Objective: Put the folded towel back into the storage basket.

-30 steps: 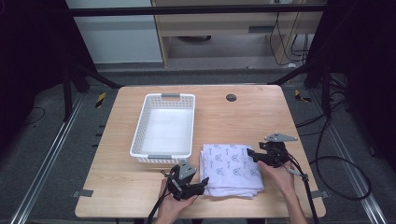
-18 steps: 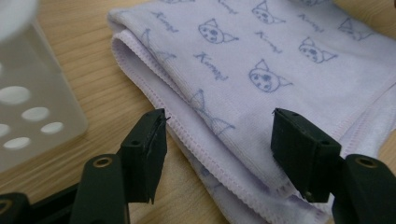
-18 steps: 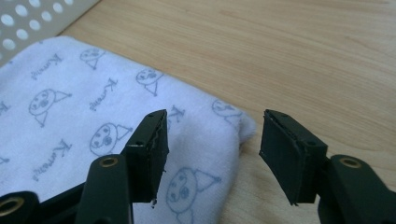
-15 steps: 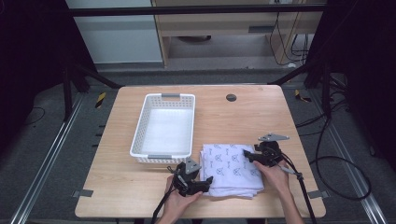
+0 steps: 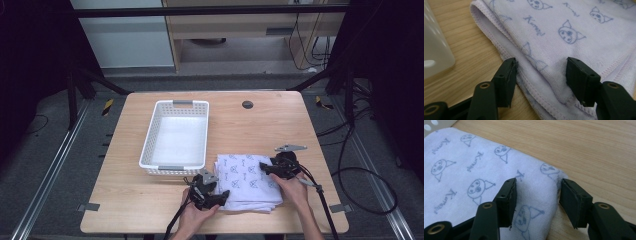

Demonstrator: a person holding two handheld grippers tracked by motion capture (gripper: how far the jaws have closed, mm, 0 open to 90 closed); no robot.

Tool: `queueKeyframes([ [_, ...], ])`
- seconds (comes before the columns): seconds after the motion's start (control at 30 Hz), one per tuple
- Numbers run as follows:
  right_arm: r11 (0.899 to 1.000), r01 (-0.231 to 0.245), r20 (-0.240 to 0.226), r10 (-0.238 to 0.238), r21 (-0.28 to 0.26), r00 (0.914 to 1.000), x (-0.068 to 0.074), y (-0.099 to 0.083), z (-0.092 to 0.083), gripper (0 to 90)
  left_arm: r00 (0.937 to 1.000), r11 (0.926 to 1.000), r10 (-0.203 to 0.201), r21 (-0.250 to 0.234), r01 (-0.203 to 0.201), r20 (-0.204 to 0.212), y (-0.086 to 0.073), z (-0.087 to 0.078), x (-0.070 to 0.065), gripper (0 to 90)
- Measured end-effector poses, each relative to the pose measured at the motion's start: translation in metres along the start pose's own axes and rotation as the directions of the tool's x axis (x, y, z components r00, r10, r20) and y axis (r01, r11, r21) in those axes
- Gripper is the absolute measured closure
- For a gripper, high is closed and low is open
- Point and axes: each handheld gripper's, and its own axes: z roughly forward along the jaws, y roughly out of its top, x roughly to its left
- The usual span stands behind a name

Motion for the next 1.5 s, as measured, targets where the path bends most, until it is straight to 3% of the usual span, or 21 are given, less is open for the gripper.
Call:
queueKeyframes([
  [0.03, 1.000, -0.029, -0.013, 0.029, -0.003, 0.9995, 0.000, -0.001, 0.001, 50.1, 1.0000, 1.0000, -0.002, 0.006, 0.002, 0.002, 0.001, 0.000, 0.000, 41.3],
  [0.27, 0.999, -0.040, -0.028, 0.040, -0.001, 0.9988, 0.000, -0.001, 0.001, 57.2, 0.9995, 0.9998, -0.015, 0.012, 0.015, 0.027, 0.001, 0.001, -0.001, 48.5],
  [0.4, 1.000, -0.021, -0.025, 0.021, -0.001, 0.9995, 0.004, 0.000, -0.002, 71.3, 0.9979, 0.9997, -0.025, 0.008, 0.024, 0.059, 0.002, 0.000, 0.000, 60.7],
  [0.53, 1.000, 0.002, -0.023, -0.002, -0.001, 0.9997, 0.006, 0.003, -0.005, 75.3, 0.9983, 0.9999, -0.017, 0.002, 0.016, 0.056, 0.002, -0.002, -0.001, 70.5],
  [0.9, 0.996, -0.002, -0.062, -0.003, -0.085, 0.9980, 0.013, 0.010, -0.032, 75.7, 0.9976, 0.9985, 0.006, -0.055, -0.003, 0.070, 0.009, -0.021, -0.002, 73.8],
  [1.0, 0.990, 0.009, -0.071, -0.019, -0.138, 0.9973, 0.018, 0.013, -0.050, 75.7, 0.9967, 0.9963, 0.009, -0.086, -0.002, 0.081, 0.014, -0.033, -0.002, 73.9],
  [1.2, 0.977, 0.010, -0.081, -0.028, -0.215, 0.9963, 0.023, 0.018, -0.070, 75.7, 0.9960, 0.9912, 0.034, -0.130, -0.023, 0.082, 0.022, -0.050, -0.005, 74.0],
  [1.5, 0.965, 0.023, -0.082, -0.046, -0.262, 0.9956, 0.029, 0.025, -0.081, 75.8, 0.9963, 0.9841, 0.042, -0.176, -0.028, 0.075, 0.029, -0.067, -0.004, 74.1],
])
